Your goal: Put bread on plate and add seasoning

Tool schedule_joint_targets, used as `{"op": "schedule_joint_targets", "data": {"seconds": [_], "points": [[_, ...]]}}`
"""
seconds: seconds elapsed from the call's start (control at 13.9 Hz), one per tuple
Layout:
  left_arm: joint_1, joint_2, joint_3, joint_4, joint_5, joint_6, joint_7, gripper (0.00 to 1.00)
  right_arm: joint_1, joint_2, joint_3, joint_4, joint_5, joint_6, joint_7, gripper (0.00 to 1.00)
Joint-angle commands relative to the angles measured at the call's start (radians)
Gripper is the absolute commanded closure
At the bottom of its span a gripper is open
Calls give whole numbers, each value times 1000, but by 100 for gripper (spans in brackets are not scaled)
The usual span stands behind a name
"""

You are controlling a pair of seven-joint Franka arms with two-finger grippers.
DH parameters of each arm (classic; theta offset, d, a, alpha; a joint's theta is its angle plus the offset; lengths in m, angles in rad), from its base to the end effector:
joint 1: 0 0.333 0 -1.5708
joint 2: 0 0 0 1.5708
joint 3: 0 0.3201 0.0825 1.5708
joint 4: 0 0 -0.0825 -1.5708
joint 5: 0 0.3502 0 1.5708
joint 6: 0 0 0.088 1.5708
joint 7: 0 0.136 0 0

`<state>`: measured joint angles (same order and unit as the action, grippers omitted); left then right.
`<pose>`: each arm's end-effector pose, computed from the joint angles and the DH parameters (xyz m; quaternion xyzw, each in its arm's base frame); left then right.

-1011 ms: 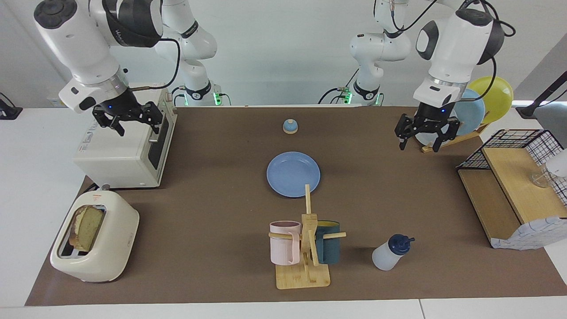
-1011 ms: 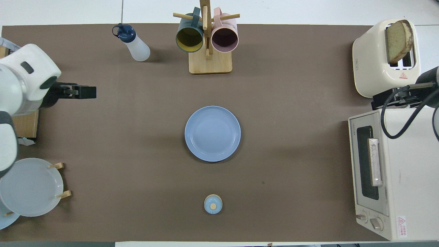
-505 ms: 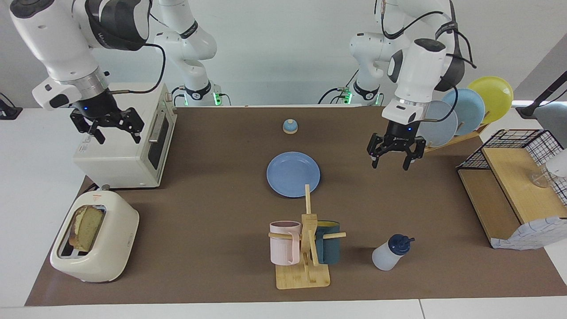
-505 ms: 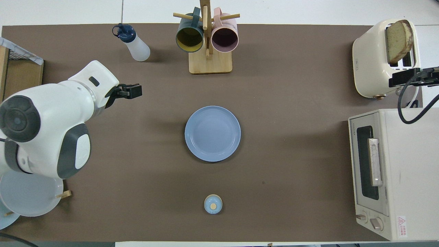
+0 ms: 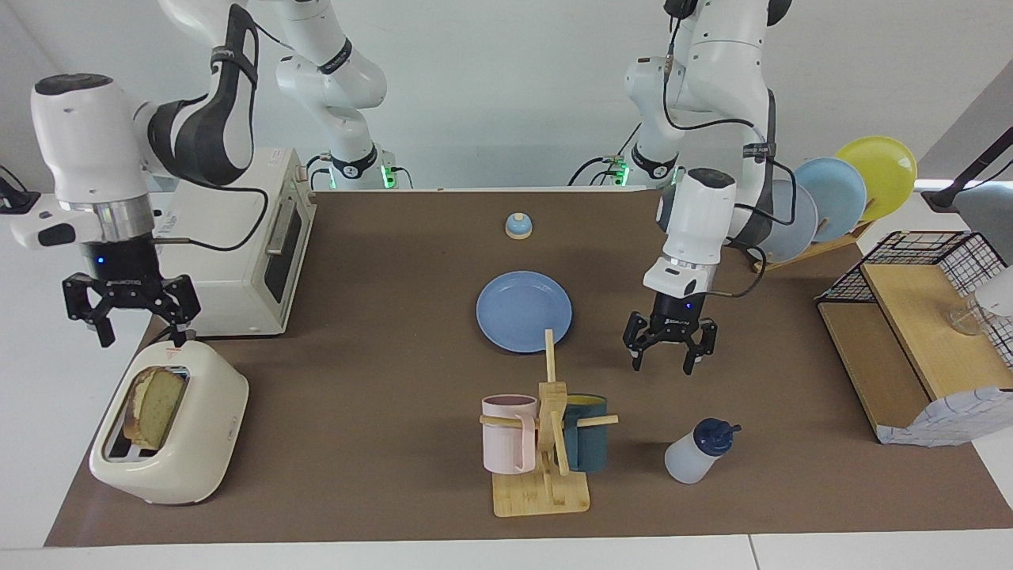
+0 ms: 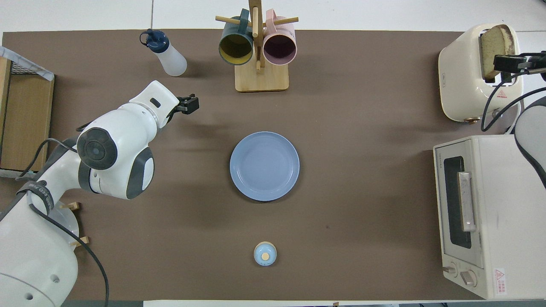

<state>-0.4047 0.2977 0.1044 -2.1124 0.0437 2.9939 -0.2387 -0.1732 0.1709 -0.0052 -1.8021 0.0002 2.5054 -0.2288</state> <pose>0.5870 -0.1882 0.3452 0.9557 -0.0558 0.2840 0.0543 0.6251 -0.1125 0.5007 0.9645 0.0244 0.2576 0.0535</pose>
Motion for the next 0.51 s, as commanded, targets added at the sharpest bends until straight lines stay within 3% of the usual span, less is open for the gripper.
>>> {"op": "schedule_joint_targets", "data": {"seconds": [0.0,0.07,0.14,0.29,0.36,0.43], "points": [[-310,160,337,87,7,83,-94,0,-12,39,10,4,15,82,-30,0],[-413,237,459,124,-17,135,-205,0,-12,54,10,7,15,117,-32,0],[-433,262,489,149,-13,172,-250,0,-15,64,11,12,17,127,-30,7],[-411,268,486,149,-10,186,-216,0,-17,74,11,24,21,128,-21,39],[-410,271,486,155,-11,185,-208,0,-19,76,11,24,21,128,-21,52],[-405,279,486,173,-14,182,-217,0,-19,75,11,24,21,128,-21,58]]}}
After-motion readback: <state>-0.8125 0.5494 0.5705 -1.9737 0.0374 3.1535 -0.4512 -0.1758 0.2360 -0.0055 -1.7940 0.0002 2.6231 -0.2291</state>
